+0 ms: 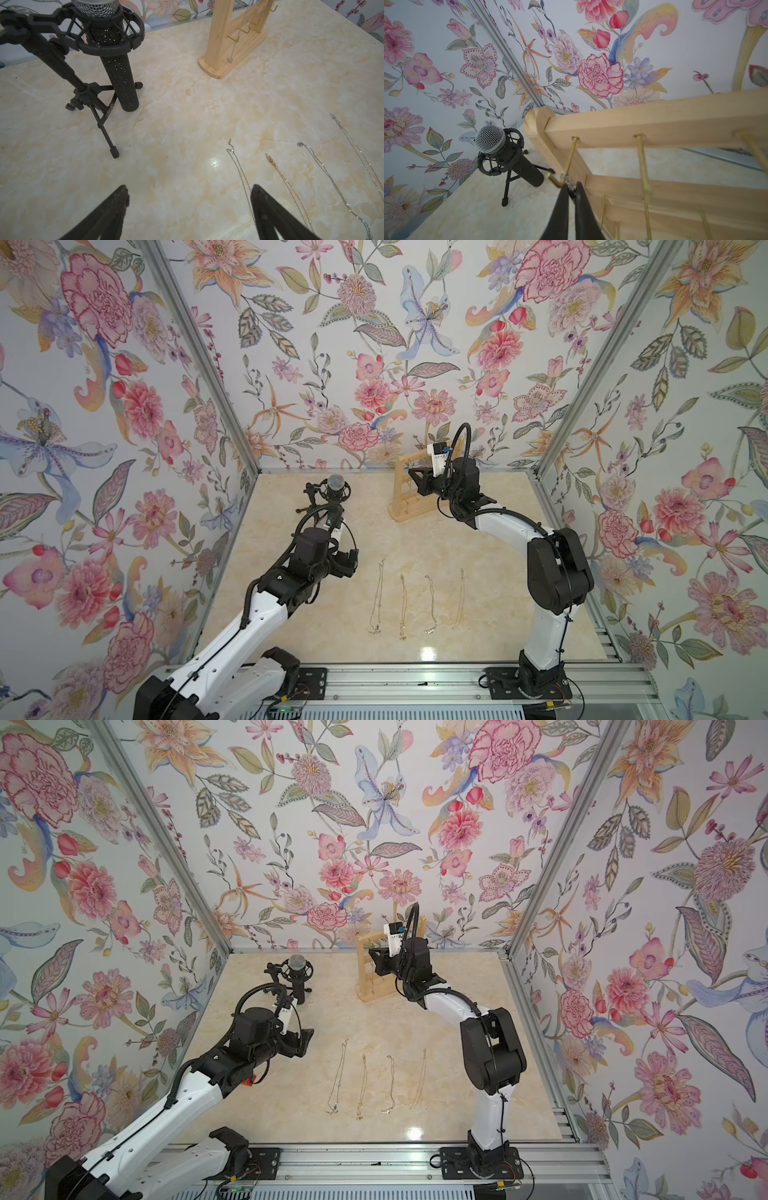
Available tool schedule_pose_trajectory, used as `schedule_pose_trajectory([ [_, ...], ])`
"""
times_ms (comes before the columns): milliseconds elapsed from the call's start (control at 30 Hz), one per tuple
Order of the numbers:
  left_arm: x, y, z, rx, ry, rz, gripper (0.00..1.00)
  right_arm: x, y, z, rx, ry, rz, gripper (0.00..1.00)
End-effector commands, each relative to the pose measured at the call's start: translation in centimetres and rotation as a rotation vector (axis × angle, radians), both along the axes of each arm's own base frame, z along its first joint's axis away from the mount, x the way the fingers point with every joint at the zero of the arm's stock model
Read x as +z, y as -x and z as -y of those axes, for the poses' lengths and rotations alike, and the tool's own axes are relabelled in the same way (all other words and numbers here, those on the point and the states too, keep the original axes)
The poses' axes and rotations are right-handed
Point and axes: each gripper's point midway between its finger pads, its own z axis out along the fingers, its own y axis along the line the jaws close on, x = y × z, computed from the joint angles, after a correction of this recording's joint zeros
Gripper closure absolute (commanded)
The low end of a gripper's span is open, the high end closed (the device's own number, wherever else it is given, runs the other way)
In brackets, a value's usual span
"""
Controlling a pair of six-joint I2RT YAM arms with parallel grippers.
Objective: Take the necklace off the jewelry display stand
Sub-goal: Take off the necklace from the stand.
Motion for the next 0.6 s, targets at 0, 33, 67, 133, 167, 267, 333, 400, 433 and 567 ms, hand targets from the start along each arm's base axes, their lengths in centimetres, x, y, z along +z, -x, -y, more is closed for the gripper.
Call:
schedule_pose_trajectory([
  [0,-0.4,-0.3,-0.2,-0.002,-0.008,0.004,0.07,0.9,-0.4,-0.4,-0.004,0.001,0.038,0.93],
  [33,-0.4,-0.3,-0.2,-0.002,-0.006,0.003,0.07,0.9,-0.4,-0.4,-0.004,0.0,0.041,0.94],
  [67,-0.4,-0.3,-0.2,-0.002,-0.008,0.004,0.07,1.0,-0.4,-0.4,-0.004,-0.001,0.044,0.95],
  [133,-0.3,-0.3,-0.2,-0.004,-0.006,0.006,0.07,1.2,-0.4,-0.3,-0.004,-0.003,0.052,0.96],
  [167,-0.3,-0.3,-0.2,-0.003,-0.006,0.004,0.07,1.3,-0.4,-0.3,-0.004,-0.004,0.054,0.97],
  [267,-0.3,-0.3,-0.1,-0.005,-0.004,0.006,0.07,1.8,-0.1,-0.4,-0.003,-0.007,0.063,1.0],
  [333,-0.3,-0.3,-0.2,-0.004,-0.004,0.005,0.07,2.1,0.1,-0.3,-0.005,-0.006,0.072,1.0],
  [400,-0.3,-0.3,-0.2,-0.005,-0.004,0.006,0.07,2.3,0.3,-0.1,-0.007,-0.004,0.081,1.0],
  [433,-0.3,-0.3,-0.2,-0.005,-0.004,0.005,0.07,2.5,0.5,-0.1,-0.006,-0.004,0.087,1.0],
  [567,-0.2,-0.3,-0.1,-0.007,-0.002,0.007,0.08,3.1,0.9,0.0,-0.003,-0.004,0.098,1.0],
])
